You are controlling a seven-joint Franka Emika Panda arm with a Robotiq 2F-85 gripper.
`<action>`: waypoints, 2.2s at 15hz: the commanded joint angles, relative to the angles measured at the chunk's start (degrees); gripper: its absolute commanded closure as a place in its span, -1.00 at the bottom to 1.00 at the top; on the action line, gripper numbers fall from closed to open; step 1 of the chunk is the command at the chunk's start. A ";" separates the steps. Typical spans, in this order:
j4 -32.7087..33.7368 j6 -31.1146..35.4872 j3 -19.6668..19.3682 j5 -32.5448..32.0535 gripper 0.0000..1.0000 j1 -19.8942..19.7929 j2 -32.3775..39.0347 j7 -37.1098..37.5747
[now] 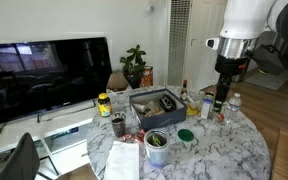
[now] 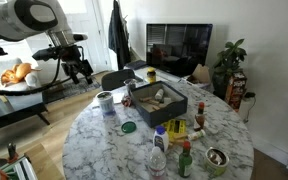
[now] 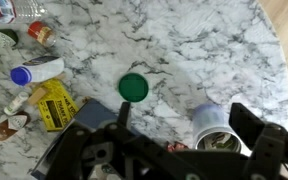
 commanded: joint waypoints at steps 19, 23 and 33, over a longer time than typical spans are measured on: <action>14.60 26.05 2.78 -4.25 -1.00 4.30 34.05 33.31; 21.09 24.67 -1.99 -11.79 -1.00 7.46 41.27 36.27; 30.15 24.31 -8.24 -9.36 0.02 12.21 50.95 33.72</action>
